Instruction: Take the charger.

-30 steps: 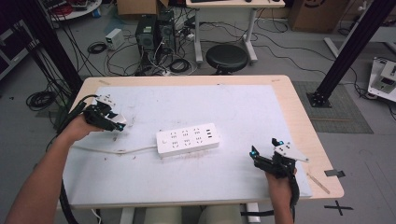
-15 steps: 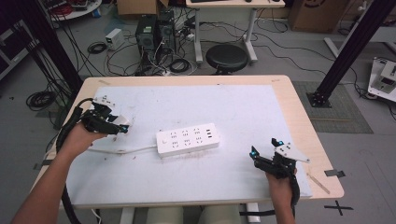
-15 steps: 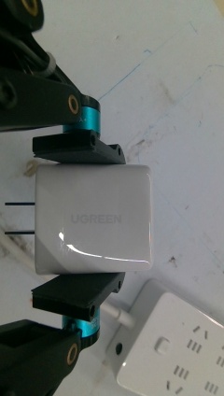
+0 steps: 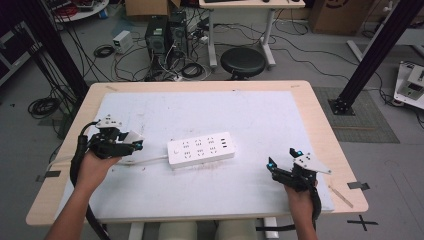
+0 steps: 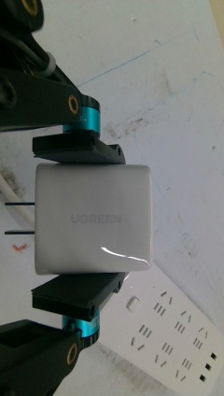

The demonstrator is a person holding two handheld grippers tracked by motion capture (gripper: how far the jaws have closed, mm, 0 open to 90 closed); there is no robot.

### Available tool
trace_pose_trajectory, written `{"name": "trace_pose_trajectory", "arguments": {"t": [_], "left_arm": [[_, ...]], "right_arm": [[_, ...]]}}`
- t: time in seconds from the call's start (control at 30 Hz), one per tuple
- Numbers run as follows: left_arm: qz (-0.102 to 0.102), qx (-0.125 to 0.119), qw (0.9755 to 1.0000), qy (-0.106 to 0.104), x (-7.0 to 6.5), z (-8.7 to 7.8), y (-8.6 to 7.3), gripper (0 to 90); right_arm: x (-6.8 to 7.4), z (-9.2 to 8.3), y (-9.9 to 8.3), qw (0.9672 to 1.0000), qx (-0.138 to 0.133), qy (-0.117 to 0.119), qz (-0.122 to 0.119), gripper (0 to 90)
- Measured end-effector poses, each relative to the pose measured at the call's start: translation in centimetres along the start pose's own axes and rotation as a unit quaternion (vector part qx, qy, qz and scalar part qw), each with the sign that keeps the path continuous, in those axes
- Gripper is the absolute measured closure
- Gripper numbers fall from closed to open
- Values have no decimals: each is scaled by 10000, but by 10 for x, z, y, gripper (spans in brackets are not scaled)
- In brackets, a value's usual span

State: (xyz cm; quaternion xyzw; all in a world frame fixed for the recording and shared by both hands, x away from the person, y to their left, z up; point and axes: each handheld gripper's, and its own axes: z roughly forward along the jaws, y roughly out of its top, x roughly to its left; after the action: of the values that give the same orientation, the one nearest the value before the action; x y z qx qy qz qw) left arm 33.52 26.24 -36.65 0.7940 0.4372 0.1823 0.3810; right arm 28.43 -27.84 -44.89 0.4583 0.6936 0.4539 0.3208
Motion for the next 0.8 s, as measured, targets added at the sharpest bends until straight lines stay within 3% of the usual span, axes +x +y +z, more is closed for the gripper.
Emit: {"name": "trace_pose_trajectory", "arguments": {"t": [0.13,0.17,0.43,0.8], "left_arm": [[52,-43,10000,11,-5,-1,-2,424],[158,-93,9998,5,-14,-3,-3,424],[320,-232,9992,-39,-32,-8,-4,424],[496,-301,9982,-168,-45,-11,-4,424]], "right_arm": [[-1,0,0,10000,-21,21,-23,168],[-1,0,0,10000,-34,34,16,168],[-1,-1,-1,9999,-80,73,16,168],[-1,-1,-1,9999,-90,93,11,168]]}}
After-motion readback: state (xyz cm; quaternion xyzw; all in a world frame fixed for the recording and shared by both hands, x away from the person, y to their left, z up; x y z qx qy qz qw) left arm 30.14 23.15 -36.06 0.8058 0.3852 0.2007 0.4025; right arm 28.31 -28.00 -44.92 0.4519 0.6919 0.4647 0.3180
